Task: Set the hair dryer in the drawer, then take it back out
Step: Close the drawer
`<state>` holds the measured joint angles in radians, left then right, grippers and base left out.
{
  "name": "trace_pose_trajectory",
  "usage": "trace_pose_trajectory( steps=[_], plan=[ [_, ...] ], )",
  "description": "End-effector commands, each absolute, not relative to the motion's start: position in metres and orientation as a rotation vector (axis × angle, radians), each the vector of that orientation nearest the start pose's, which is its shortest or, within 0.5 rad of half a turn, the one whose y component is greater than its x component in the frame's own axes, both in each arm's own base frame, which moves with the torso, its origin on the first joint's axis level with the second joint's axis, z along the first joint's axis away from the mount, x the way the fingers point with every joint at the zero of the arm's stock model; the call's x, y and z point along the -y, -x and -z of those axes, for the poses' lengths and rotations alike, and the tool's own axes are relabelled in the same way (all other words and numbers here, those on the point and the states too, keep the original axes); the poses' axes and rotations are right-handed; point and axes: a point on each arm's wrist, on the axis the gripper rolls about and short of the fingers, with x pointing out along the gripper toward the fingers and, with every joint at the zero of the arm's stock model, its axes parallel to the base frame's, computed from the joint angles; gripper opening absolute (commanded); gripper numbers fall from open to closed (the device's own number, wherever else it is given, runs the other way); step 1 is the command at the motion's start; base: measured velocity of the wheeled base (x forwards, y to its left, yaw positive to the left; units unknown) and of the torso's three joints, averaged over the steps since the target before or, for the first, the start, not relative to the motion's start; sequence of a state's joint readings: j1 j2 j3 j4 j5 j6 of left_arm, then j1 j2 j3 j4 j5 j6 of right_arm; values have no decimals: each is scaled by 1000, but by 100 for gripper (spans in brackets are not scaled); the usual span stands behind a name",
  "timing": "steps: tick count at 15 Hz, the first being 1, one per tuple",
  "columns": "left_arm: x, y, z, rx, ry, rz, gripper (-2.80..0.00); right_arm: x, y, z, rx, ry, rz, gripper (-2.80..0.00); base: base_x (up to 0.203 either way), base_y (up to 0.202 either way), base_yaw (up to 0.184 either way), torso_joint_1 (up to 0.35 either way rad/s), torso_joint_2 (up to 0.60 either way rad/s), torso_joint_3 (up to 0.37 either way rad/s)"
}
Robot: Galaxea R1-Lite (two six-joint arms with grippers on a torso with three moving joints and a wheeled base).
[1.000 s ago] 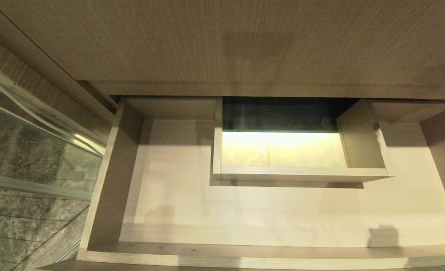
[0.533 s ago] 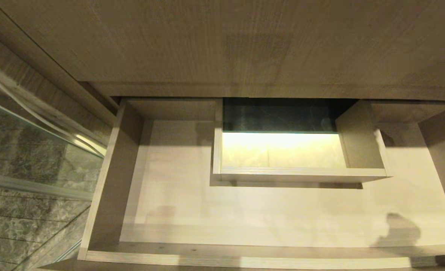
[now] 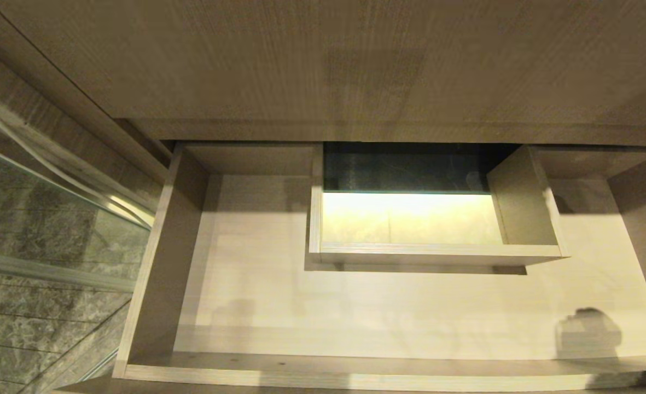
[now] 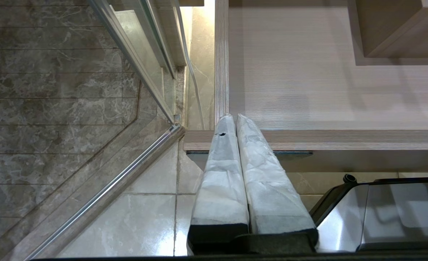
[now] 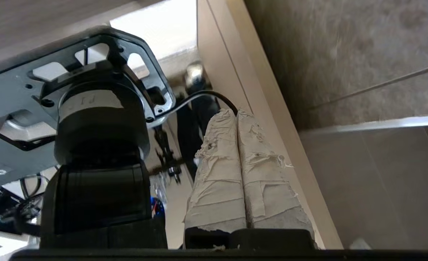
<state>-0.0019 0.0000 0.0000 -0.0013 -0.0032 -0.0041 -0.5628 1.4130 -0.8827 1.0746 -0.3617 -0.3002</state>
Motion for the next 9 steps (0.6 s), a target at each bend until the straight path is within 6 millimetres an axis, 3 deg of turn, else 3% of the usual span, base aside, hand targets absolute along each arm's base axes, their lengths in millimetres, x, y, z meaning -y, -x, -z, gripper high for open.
trace_pose_trajectory(
  steps=[1,9],
  plan=[
    [0,23,-75,0,5,5,-280,89,-126,-160,-1757,44,445,-280,0,0,0,0,0,0],
    [0,23,-76,2,5,5,-280,103,-150,-153,-1597,45,465,-280,0,0,0,0,0,0]
  ],
)
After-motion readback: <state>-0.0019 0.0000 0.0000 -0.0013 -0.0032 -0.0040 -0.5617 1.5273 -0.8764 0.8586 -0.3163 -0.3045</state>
